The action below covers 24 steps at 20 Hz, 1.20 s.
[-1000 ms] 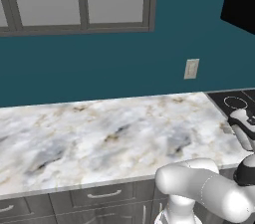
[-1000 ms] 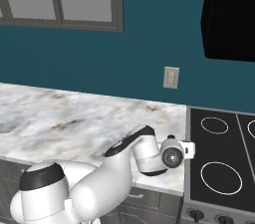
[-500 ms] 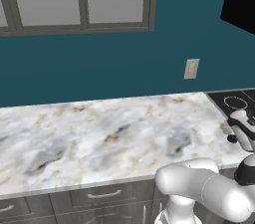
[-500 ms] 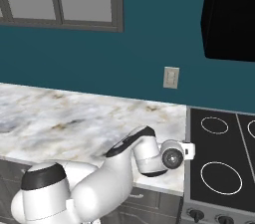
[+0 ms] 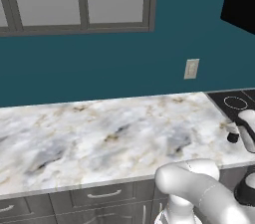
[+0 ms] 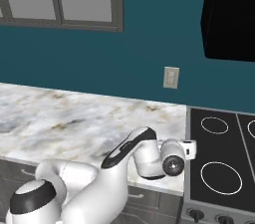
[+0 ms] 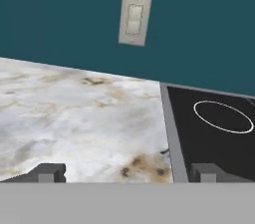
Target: Take 2 condiments from the cabinet and move them on the counter near the stove.Make sure the condiments are lined up with each other, next to each other.
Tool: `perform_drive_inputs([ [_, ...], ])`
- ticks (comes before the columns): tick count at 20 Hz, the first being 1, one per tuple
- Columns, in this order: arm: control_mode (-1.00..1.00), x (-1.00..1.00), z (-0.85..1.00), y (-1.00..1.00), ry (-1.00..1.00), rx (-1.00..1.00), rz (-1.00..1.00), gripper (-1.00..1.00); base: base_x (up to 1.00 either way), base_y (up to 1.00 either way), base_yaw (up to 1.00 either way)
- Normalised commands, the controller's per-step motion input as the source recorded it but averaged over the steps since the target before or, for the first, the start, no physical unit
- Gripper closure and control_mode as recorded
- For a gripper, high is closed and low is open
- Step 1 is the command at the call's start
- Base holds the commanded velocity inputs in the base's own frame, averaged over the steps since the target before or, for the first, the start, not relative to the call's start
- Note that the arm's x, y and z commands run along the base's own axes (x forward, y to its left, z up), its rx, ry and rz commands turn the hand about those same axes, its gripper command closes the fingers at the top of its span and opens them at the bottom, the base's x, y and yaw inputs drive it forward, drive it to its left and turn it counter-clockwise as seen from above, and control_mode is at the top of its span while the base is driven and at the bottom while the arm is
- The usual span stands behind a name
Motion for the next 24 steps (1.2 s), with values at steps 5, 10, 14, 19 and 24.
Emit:
perform_drive_inputs([
  [5,-1.00,-0.36,0.74,0.01,0.39,-0.09,0.00,-1.00,0.00,0.00,0.00],
  [10,-1.00,-0.05,0.75,0.47,0.52,-0.03,0.01,-1.00,0.00,0.00,0.00],
  [14,-1.00,0.00,0.55,0.92,0.17,0.00,0.08,-1.00,0.00,0.00,0.00],
  [19,-1.00,0.00,0.22,1.00,0.01,0.00,0.13,-1.00,0.00,0.00,0.00],
  [24,-1.00,0.00,0.24,0.96,-0.01,0.00,0.06,-1.00,0.00,0.00,0.00],
])
